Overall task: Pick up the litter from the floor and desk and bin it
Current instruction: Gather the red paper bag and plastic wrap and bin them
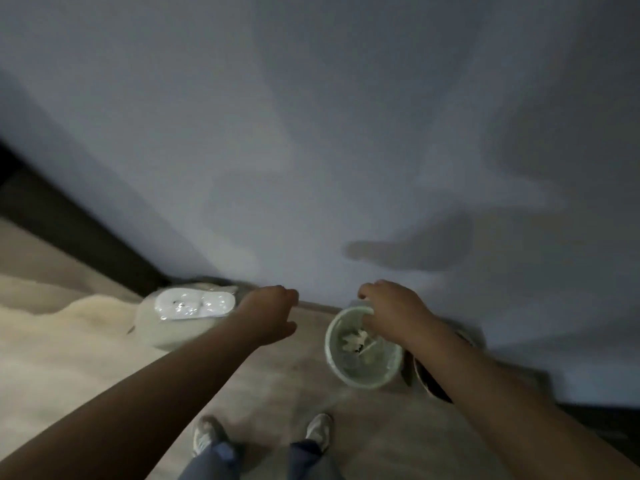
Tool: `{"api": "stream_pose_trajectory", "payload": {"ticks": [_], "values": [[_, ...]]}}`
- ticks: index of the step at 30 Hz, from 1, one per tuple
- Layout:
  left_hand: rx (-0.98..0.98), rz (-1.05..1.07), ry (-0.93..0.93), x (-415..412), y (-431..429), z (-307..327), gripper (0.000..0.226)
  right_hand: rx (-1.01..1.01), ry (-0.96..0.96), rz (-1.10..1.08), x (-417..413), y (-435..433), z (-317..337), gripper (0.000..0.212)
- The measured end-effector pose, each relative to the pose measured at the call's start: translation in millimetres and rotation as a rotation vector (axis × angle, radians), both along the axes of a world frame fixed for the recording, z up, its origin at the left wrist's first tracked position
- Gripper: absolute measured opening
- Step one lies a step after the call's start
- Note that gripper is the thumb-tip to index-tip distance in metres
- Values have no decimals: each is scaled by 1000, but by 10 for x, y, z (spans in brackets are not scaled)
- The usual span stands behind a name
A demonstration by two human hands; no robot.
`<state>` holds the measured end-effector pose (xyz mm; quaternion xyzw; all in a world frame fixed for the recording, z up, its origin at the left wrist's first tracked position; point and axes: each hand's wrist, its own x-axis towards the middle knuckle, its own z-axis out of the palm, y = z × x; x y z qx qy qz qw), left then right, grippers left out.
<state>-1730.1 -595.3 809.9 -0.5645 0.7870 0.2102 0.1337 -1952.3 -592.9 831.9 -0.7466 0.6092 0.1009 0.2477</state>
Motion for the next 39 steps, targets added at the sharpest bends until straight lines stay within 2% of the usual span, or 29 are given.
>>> {"api": "stream_pose_trajectory", "payload": {"ticks": [3, 10, 17, 26, 32, 39], "values": [[-20, 121, 47, 192, 142, 93, 43, -15, 24, 98, 238, -49, 82, 39], [-71, 451, -4, 1711, 1235, 307, 44, -50, -48, 452, 1942, 322, 334, 35], [-27, 756, -18, 3162, 2962, 456, 46, -52, -45, 745, 3710, 1475, 376, 38], [-163, 1153, -36, 4572, 4812, 871, 51, -118, -153, 1051, 5768, 2883, 637, 44], [-307, 1357, -63, 5545, 5244, 1224, 49, -232, -254, 1203, 7089, 3091, 1034, 43], [-454, 1498, -163, 6595, 5106, 1636, 46, -274, -420, 1281, 8398, 2833, 1457, 42]]}}
